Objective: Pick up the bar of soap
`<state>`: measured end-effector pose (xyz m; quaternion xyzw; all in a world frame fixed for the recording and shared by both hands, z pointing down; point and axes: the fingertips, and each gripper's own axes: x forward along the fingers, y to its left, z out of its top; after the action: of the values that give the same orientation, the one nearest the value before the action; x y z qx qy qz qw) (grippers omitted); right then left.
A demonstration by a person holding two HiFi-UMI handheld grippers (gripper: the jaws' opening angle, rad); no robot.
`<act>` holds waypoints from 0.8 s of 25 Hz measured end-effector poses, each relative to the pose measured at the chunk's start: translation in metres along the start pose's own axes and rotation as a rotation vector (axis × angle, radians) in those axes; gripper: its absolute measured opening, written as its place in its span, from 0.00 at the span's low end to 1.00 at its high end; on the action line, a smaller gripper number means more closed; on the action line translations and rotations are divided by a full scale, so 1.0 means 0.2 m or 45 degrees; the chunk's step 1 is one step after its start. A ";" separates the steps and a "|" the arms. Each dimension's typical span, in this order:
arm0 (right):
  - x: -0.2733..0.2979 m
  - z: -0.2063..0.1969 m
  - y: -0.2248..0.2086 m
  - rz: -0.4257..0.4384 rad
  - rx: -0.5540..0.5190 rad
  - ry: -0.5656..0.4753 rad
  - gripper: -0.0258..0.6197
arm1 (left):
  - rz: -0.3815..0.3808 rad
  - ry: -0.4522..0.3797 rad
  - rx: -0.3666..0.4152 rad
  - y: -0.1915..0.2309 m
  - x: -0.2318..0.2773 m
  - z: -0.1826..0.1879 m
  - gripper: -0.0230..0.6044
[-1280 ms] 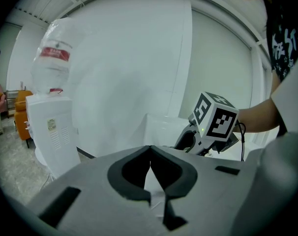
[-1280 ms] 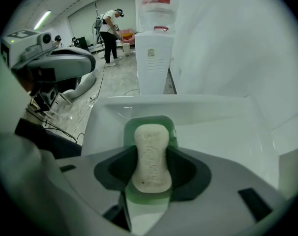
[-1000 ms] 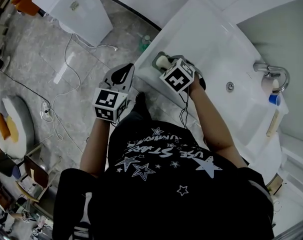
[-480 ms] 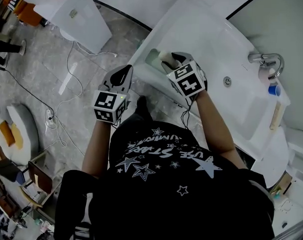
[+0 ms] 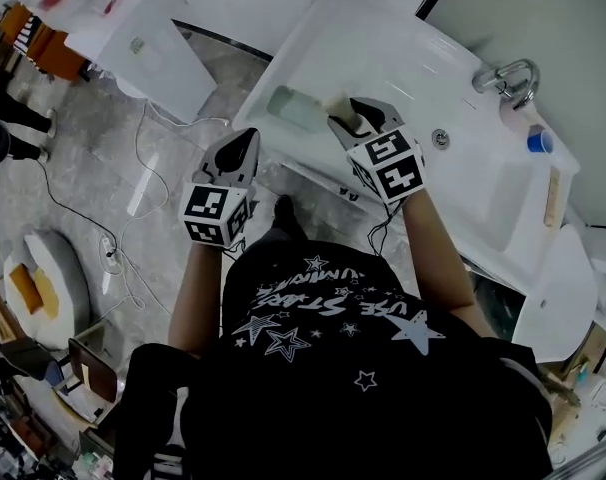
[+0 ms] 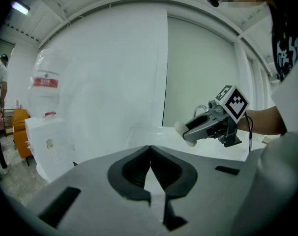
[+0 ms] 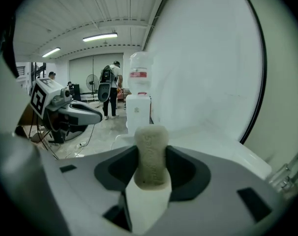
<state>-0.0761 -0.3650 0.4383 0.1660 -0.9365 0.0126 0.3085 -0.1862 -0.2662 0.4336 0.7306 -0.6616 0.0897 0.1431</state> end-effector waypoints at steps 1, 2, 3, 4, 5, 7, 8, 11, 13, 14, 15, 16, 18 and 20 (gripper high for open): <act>-0.05 -0.01 0.00 -0.004 0.011 -0.014 0.33 | -0.005 -0.004 0.006 -0.04 -0.01 0.00 0.05; -0.09 -0.03 0.00 -0.008 0.027 -0.029 0.33 | -0.010 -0.007 0.012 -0.07 -0.02 0.00 0.05; -0.13 -0.05 0.01 -0.012 0.046 -0.044 0.33 | -0.014 -0.010 0.018 -0.10 -0.04 0.00 0.05; -0.18 -0.06 0.01 -0.018 0.063 -0.058 0.33 | -0.017 -0.012 0.022 -0.14 -0.05 0.00 0.05; -0.22 -0.09 0.02 -0.026 0.076 -0.069 0.33 | -0.021 -0.015 0.025 -0.17 -0.06 0.00 0.05; -0.31 -0.14 0.03 -0.045 0.098 -0.083 0.33 | -0.034 -0.020 0.028 -0.25 -0.10 -0.01 0.05; -0.36 -0.17 0.04 -0.054 0.109 -0.088 0.33 | -0.041 -0.024 0.029 -0.29 -0.12 -0.01 0.05; -0.49 -0.26 0.06 -0.078 0.125 -0.098 0.33 | -0.059 -0.047 0.037 -0.41 -0.17 -0.01 0.05; -0.58 -0.33 0.07 -0.098 0.126 -0.098 0.33 | -0.072 -0.051 0.039 -0.49 -0.20 -0.03 0.05; -0.62 -0.36 0.07 -0.111 0.133 -0.097 0.33 | -0.081 -0.048 0.040 -0.53 -0.22 -0.04 0.05; -0.66 -0.40 0.07 -0.123 0.145 -0.098 0.33 | -0.090 -0.043 0.043 -0.57 -0.23 -0.05 0.05; -0.70 -0.43 0.07 -0.135 0.160 -0.100 0.33 | -0.098 -0.038 0.047 -0.61 -0.25 -0.07 0.05; -0.78 -0.50 0.08 -0.157 0.192 -0.108 0.33 | -0.112 -0.031 0.060 -0.68 -0.29 -0.08 0.05; -0.85 -0.57 0.09 -0.177 0.226 -0.117 0.33 | -0.122 -0.028 0.076 -0.74 -0.32 -0.10 0.05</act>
<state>0.1114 -0.2833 0.4330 0.2576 -0.9311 0.0662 0.2495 -0.0451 -0.1866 0.4184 0.7664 -0.6243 0.0944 0.1182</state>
